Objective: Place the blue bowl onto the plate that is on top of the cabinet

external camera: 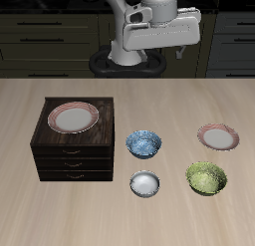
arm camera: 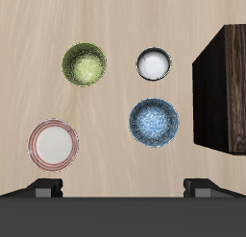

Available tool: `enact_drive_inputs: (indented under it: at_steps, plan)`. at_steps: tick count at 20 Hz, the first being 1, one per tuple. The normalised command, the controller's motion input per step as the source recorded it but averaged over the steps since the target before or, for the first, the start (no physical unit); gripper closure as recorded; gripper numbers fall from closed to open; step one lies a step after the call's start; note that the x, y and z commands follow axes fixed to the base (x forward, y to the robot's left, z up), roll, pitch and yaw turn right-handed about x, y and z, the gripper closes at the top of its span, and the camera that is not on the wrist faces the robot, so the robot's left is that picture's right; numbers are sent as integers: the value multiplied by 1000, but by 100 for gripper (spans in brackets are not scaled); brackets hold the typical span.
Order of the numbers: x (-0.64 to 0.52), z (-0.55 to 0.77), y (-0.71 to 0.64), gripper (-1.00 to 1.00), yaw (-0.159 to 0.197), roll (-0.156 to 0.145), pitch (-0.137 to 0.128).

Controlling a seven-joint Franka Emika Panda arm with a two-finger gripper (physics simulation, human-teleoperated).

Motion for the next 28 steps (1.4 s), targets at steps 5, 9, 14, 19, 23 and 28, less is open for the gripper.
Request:
enact_drive_inputs:
  at_steps: [5, 9, 14, 19, 23, 28]
  plan:
    - [111, -17, -116, -100, -9, -7, -2]
    - [119, -34, -112, -100, -13, -23, 4]
    - [2, -32, -12, -100, -18, -4, 2]
    - [-23, -175, -51, -100, 10, 0, 0]
    - [146, -360, -64, -100, -4, -29, 39]
    - [96, -343, 36, -100, -22, -13, 30]
